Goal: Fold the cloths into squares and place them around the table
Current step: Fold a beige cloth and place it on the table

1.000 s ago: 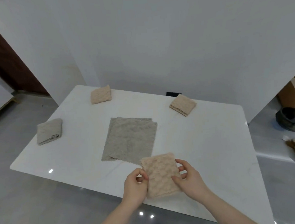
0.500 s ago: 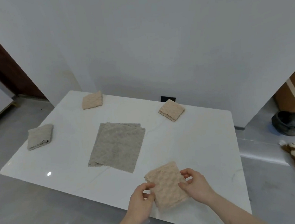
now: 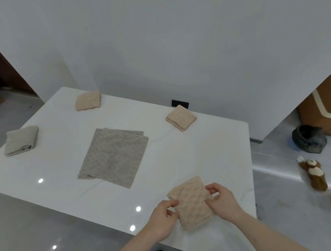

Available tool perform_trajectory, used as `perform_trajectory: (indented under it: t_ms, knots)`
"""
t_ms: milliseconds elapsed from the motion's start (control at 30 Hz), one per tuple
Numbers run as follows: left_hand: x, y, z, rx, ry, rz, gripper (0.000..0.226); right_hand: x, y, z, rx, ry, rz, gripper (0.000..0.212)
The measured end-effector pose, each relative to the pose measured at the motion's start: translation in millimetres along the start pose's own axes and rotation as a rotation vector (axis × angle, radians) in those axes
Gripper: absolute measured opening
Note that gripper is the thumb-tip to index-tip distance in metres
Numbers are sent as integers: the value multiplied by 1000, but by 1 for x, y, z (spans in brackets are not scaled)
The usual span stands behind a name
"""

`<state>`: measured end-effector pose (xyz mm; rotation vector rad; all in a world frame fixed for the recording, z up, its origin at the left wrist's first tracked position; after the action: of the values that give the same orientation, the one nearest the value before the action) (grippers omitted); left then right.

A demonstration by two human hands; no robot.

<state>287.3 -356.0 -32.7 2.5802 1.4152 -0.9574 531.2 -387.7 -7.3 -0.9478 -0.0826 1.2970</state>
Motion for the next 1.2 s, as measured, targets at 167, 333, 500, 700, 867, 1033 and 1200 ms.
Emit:
perform_trajectory:
  t_ms: [167,333,500,700,867,1033,1200]
  knots:
    - [25,47,-17,23,-34,11,42,24,-37,-31,-33,-30,42,26]
    - [45,108,-40,46,-90,35,44,50,-79,-70,-63,-37,79,18]
    - [67,161,-71,70,-145,47,52,77,-111,-113,-72,8,106,18]
    - [84,207,-106,57,-151,46,55,107,-142,-138,-81,-5,137,34]
    - [103,222,-123,108,-179,63,60,124,-157,-148,-87,-46,112,36]
    - [115,230,-115,228,-192,120,72,137,-160,-160,-324,-83,209,72]
    - [109,234,-99,332,-236,103,82,128,-143,-177,-653,-349,312,83]
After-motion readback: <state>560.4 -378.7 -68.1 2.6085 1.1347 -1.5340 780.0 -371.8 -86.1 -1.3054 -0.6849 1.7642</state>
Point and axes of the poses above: each hand's wrist, its own x-axis towards the middle knuckle, its own y-axis out of the palm, z = x × y, the point moved 1 cm from there along x, towards the middle knuckle, and after that the axes turned 4 degrees about -x, right-handed, at the moved point
